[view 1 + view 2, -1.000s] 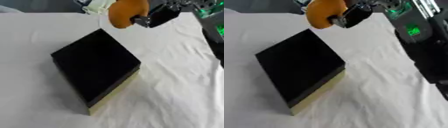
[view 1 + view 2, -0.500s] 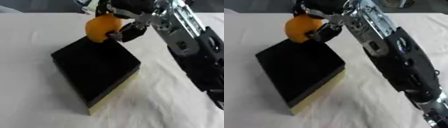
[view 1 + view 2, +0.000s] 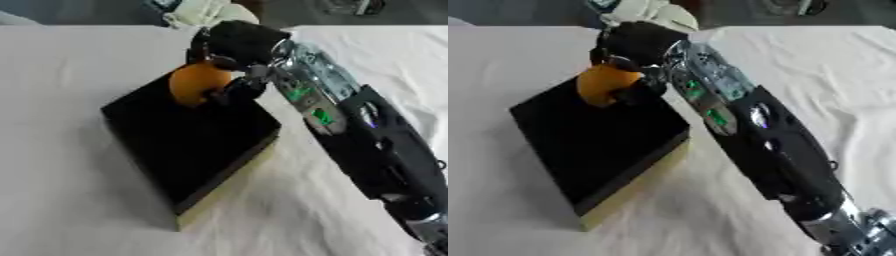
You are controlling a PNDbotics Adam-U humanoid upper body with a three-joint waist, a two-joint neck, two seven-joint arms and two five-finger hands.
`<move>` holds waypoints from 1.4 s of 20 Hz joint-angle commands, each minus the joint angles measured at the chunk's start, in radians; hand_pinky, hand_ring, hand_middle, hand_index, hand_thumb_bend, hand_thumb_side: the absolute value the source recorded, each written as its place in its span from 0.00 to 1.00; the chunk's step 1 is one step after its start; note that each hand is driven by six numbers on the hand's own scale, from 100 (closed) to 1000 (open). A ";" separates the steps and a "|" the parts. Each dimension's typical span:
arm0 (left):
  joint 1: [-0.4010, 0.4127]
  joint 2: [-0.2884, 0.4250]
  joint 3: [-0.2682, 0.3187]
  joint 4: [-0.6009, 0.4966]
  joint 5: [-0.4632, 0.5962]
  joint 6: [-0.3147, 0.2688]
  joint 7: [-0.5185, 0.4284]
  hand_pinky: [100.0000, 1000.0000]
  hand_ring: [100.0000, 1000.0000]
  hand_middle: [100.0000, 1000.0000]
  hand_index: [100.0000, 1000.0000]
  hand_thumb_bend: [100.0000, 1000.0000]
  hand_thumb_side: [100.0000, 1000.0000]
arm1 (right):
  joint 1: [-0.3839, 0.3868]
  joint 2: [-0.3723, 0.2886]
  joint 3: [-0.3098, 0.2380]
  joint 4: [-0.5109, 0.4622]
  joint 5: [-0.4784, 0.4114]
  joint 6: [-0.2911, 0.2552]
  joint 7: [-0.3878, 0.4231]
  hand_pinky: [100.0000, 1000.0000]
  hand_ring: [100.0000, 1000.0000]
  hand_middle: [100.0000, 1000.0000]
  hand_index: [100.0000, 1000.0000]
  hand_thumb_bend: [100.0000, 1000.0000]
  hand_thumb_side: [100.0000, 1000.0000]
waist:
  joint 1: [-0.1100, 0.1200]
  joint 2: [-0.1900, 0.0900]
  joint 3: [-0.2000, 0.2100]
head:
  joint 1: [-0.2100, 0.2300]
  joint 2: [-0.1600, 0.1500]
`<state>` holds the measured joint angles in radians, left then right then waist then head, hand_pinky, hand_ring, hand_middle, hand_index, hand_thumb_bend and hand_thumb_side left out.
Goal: Pick up objects on the table and place them in the box.
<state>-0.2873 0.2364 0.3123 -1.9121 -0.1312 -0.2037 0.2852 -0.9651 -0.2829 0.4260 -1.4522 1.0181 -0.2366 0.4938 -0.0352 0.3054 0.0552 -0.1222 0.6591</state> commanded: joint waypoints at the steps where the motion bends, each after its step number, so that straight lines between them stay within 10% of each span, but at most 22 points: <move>1: -0.003 0.017 0.002 -0.019 0.003 0.002 -0.001 0.37 0.43 0.58 0.44 0.03 0.63 | -0.011 0.004 0.003 0.004 0.008 -0.018 -0.002 0.41 0.46 0.46 0.63 0.00 0.00 | 0.004 -0.018 0.001 | -0.001 -0.005; 9: -0.004 0.015 0.002 -0.021 0.003 0.004 -0.002 0.37 0.43 0.58 0.44 0.03 0.63 | -0.011 0.010 0.021 -0.006 0.039 -0.059 0.018 0.53 0.55 0.53 0.68 0.02 0.00 | 0.004 -0.020 -0.002 | 0.002 -0.010; 16: -0.005 0.015 0.002 -0.020 0.003 0.004 -0.002 0.37 0.43 0.58 0.44 0.03 0.63 | -0.004 0.006 0.006 -0.018 0.073 -0.133 0.123 0.79 0.85 0.82 0.88 0.17 0.48 | 0.007 -0.021 -0.007 | 0.003 -0.008; 28: -0.003 0.015 0.004 -0.019 0.001 0.003 0.003 0.37 0.43 0.58 0.44 0.04 0.62 | 0.014 -0.052 -0.079 -0.187 0.001 -0.084 0.065 0.78 0.81 0.79 0.87 0.13 0.46 | 0.014 -0.029 -0.015 | 0.010 -0.010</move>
<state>-0.2853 0.2357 0.3125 -1.9122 -0.1312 -0.2012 0.2837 -0.9392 -0.3099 0.3658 -1.6006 1.0351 -0.3300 0.5679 -0.0244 0.3005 0.0399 -0.1154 0.6579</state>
